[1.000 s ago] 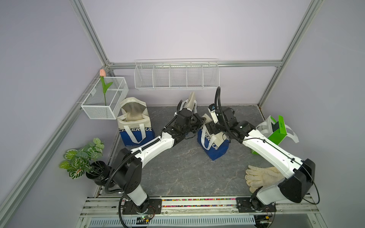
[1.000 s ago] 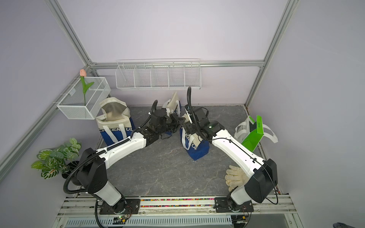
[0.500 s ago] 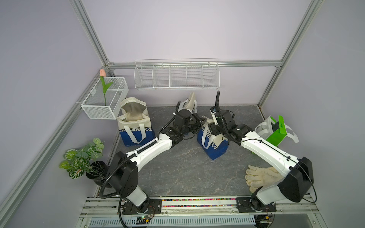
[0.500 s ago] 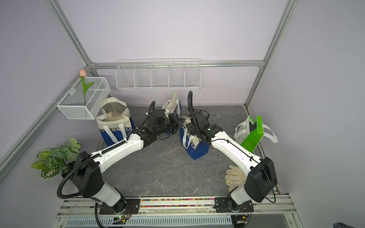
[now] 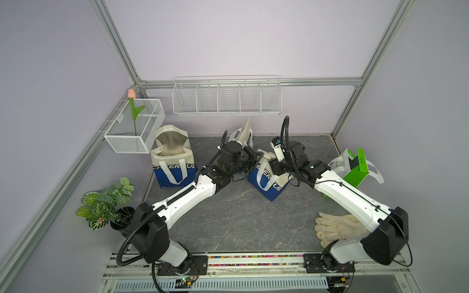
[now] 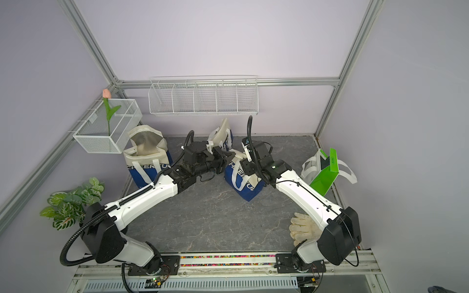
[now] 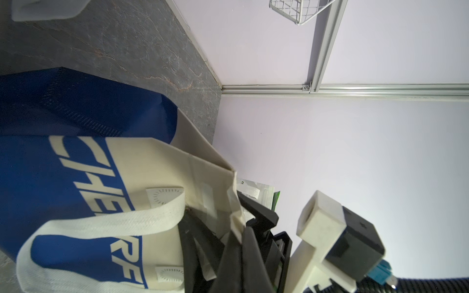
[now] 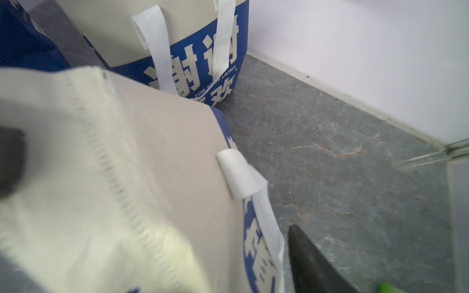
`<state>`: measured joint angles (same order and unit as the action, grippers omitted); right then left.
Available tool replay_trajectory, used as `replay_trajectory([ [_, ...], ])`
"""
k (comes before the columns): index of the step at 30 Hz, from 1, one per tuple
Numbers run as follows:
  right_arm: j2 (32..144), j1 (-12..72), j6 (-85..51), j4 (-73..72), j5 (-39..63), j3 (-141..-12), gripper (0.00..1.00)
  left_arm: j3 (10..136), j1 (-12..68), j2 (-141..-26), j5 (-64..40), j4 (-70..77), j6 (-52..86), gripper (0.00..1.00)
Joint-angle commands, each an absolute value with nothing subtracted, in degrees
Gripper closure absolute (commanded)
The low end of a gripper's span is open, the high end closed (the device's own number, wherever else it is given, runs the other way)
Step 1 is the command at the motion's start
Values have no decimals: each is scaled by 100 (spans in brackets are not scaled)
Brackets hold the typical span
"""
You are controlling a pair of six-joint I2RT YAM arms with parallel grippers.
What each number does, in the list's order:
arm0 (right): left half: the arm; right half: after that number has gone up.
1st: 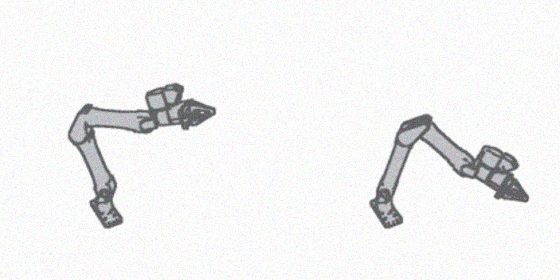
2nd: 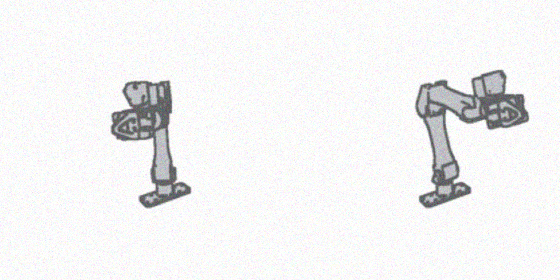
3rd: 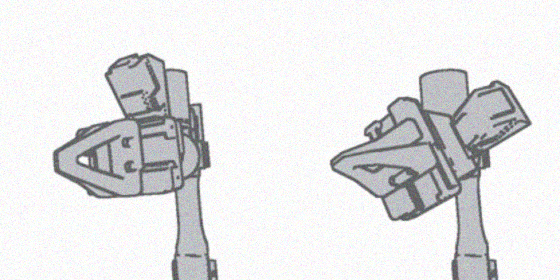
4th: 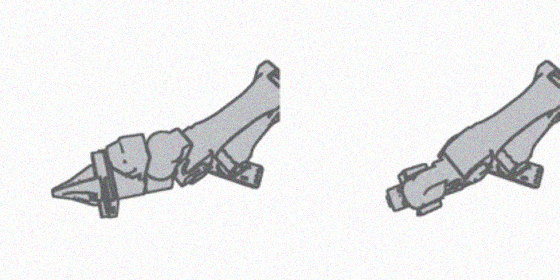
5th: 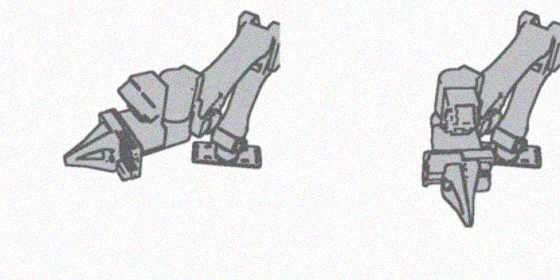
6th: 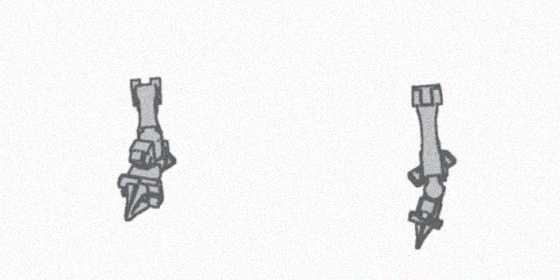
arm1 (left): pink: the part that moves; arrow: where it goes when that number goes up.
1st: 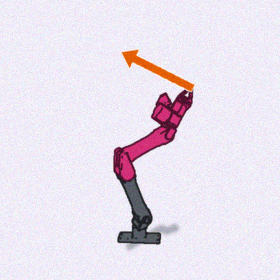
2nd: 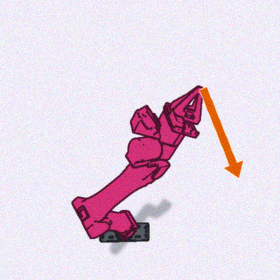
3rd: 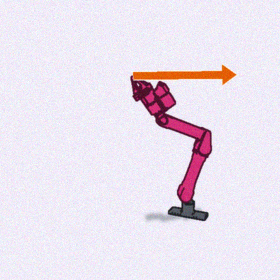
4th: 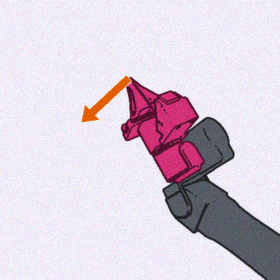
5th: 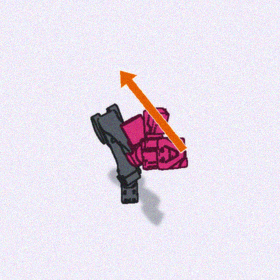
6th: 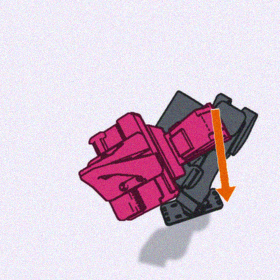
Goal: Open the takeout bag
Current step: Open the takeout bag at the center of the board.
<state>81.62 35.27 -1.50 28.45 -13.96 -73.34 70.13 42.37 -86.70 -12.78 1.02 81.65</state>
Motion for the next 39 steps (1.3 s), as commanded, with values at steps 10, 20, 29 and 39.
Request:
replay_trajectory([
  [10, 7567, 3126, -621, 3113, -288, -6807, 69, 7192, 4161, -9352, -1682, 628, 7899, 72],
  [20, 7579, 3037, -657, 3061, 476, -6886, 72, 7377, 4411, -9842, -2083, 1859, 8164, 60],
  [29, 7629, 2927, -798, 3008, 770, -6935, 72, 7332, 4563, -10051, -2259, 2445, 8296, 65],
  [39, 7629, 2792, -907, 3041, 937, -7005, 71, 7370, 4754, -10299, -2468, 2807, 8469, 87],
])
